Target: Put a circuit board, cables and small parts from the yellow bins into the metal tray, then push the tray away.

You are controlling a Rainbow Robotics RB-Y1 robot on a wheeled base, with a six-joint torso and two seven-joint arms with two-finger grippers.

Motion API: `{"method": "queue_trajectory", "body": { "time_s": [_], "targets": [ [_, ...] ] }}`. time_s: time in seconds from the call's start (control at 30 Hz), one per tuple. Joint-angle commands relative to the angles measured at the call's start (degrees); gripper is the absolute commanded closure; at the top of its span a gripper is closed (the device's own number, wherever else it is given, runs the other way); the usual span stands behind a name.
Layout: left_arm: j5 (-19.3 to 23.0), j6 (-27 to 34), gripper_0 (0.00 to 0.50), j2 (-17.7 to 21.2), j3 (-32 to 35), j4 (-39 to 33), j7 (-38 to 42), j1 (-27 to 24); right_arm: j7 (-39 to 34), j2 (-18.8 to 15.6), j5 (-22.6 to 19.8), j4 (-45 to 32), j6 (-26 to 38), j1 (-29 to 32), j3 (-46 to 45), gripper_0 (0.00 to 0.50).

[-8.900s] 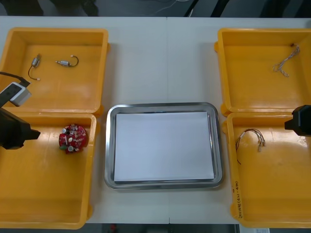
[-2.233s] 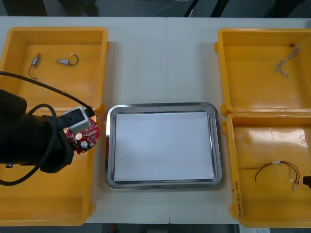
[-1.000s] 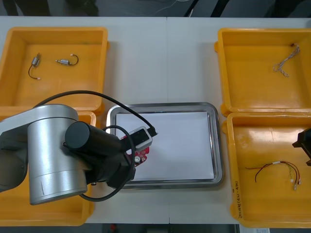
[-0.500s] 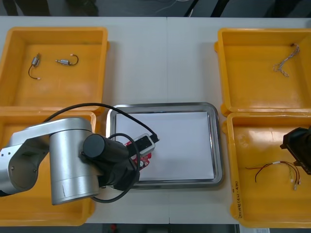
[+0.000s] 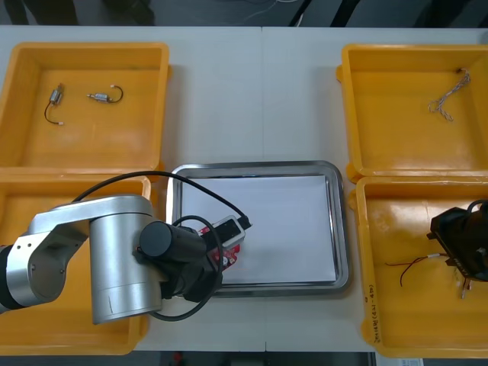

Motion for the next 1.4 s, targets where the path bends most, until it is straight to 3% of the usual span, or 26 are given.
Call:
{"method": "queue_trajectory", "body": {
  "time_s": [0.03, 0.67, 0.7, 0.73, 0.77, 0.8, 0.83, 1.4],
  "targets": [
    [-0.8, -1.2, 0.5, 0.7, -1.9, -0.9, 6.0, -1.9, -3.3, 1.2, 0.8, 0.1, -0.8, -0.9, 1.1, 0.0],
    [-3.0, -1.3, 0.5, 2.5, -2.9, -2.9, 7.4, -0.8, -4.7, 1.5, 1.6, 0.1, -6.0, 3.1, 3.5, 0.0],
    [-3.3, -1.4, 0.468, 2.5, -3.0, -3.0, 7.6, -0.7, -4.7, 1.5, 1.6, 0.1, -6.0, 3.2, 3.5, 0.0],
    [-3.6, -1.4, 0.363, 2.5, -3.0, -3.0, 7.6, -0.6, -4.5, 1.5, 1.7, 0.1, -6.0, 3.2, 3.5, 0.0],
    [-3.7, -1.4, 0.193, 2.6, -2.9, -3.0, 7.8, -0.6, -4.4, 1.4, 1.8, 0.1, -6.0, 3.3, 3.5, 0.0],
    [-3.7, -1.4, 0.054, 2.5, -2.9, -3.0, 8.0, -0.6, -4.4, 1.4, 1.8, 0.1, -6.0, 3.4, 3.4, 0.0],
    [-3.9, -1.5, 0.004, 2.5, -3.0, -3.0, 8.2, -0.6, -4.4, 1.4, 2.0, 0.1, -6.0, 3.4, 3.5, 0.0],
    [-3.7, -1.2, 0.0, 2.9, -0.6, -4.8, 11.2, -0.6, -5.7, 1.4, 4.2, 0.1, -9.3, 5.3, 5.4, 0.0]
  ]
}}
